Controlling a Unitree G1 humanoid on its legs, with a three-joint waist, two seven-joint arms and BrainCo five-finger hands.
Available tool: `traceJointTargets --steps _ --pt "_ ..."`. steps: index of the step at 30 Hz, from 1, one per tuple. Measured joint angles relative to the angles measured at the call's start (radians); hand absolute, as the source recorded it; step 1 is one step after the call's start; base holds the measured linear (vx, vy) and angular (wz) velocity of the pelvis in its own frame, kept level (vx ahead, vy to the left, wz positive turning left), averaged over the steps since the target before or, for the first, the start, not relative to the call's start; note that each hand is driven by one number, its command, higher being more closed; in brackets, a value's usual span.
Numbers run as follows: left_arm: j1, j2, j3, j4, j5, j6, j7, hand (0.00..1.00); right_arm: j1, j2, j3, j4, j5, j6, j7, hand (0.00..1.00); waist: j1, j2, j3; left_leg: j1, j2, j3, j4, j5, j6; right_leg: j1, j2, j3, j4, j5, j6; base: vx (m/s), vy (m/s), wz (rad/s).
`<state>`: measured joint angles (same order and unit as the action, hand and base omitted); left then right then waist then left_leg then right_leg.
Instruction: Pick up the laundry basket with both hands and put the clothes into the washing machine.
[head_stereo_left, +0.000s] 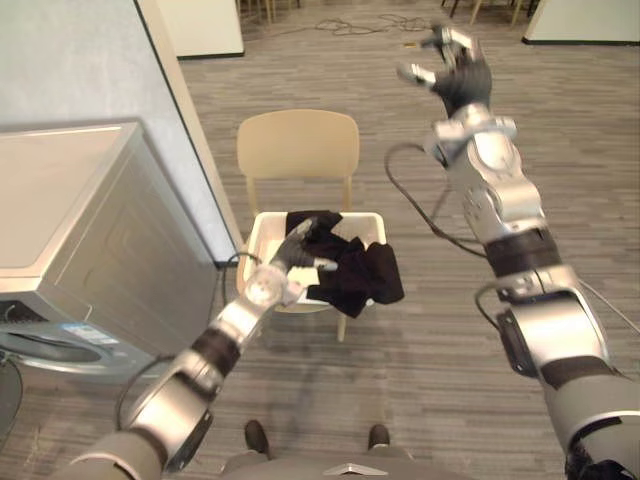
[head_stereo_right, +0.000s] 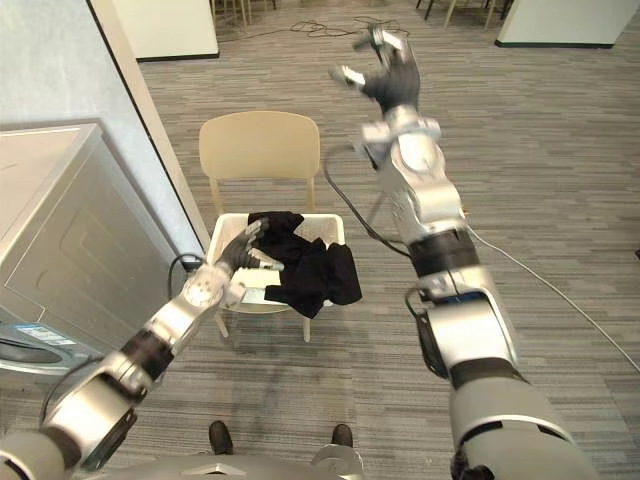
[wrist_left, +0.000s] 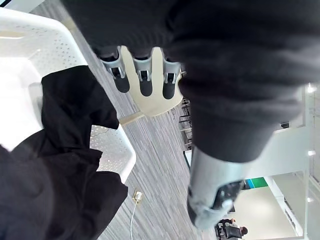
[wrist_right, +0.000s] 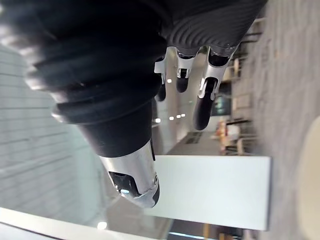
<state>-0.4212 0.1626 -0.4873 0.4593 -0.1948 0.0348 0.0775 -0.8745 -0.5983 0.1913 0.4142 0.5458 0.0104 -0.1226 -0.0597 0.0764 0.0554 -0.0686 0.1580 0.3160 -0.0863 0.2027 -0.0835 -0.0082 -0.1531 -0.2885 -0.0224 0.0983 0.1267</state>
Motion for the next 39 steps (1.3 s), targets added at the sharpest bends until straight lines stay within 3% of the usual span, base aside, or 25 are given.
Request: traceJointTargets --steps 4,10,13,18,25,31,39 --pt "0.301 0.029 0.116 -0.163 -0.014 -0.002 -0.028 0.00 0.167 -0.044 -0.061 0.036 -0.105 0.024 0.065 0.00 0.020 -0.002 0.002 -0.023 -0.003 -0.069 0.000 0.002 -0.006 0.024 0.002 -0.063 0.001 -0.017 0.000 0.01 -0.008 0.44" --pt "0.527 0.032 0.273 -0.217 -0.039 -0.012 -0.046 0.00 0.251 -0.040 -0.107 0.215 -0.203 0.060 0.107 0.00 0.095 -0.019 0.017 -0.093 -0.017 -0.163 0.001 0.014 0.002 0.020 0.001 -0.156 0.001 -0.021 0.002 -0.04 0.014 0.50" --pt "0.603 0.023 0.360 -0.212 -0.039 -0.011 -0.048 0.00 0.249 -0.040 -0.122 0.302 -0.240 0.062 0.135 0.00 0.128 -0.029 0.061 -0.134 -0.034 -0.217 0.001 0.019 0.002 0.012 -0.010 -0.207 0.015 -0.027 0.009 -0.06 0.019 0.50" --pt "0.669 -0.028 0.418 -0.213 -0.040 -0.011 -0.048 0.00 0.179 -0.041 -0.156 0.499 -0.238 0.073 0.146 0.00 0.167 -0.015 0.159 -0.197 -0.069 -0.266 0.007 0.019 0.002 -0.037 -0.050 -0.258 0.072 -0.047 0.020 -0.05 0.035 0.36" --pt "0.682 -0.083 0.433 -0.305 -0.077 -0.012 -0.045 0.00 -0.031 -0.069 -0.226 0.721 -0.231 0.095 0.161 0.00 0.179 0.013 0.325 -0.286 -0.089 -0.291 0.007 0.066 0.008 -0.174 -0.114 -0.274 0.258 -0.119 0.025 -0.01 -0.017 0.16" --pt "0.682 -0.104 0.429 -0.331 -0.079 -0.013 -0.030 0.00 -0.131 -0.158 -0.316 0.810 -0.220 0.103 0.114 0.00 0.197 0.028 0.368 -0.365 -0.103 -0.291 0.008 0.098 0.027 -0.301 -0.165 -0.267 0.399 -0.190 0.024 0.06 -0.084 0.05" --pt "0.681 -0.134 0.403 -0.340 -0.103 -0.020 0.001 0.00 -0.242 -0.258 -0.307 0.819 -0.218 0.104 0.061 0.00 0.208 0.035 0.396 -0.480 -0.097 -0.288 0.008 0.120 0.025 -0.469 -0.198 -0.259 0.533 -0.263 0.000 0.03 -0.102 -0.01"
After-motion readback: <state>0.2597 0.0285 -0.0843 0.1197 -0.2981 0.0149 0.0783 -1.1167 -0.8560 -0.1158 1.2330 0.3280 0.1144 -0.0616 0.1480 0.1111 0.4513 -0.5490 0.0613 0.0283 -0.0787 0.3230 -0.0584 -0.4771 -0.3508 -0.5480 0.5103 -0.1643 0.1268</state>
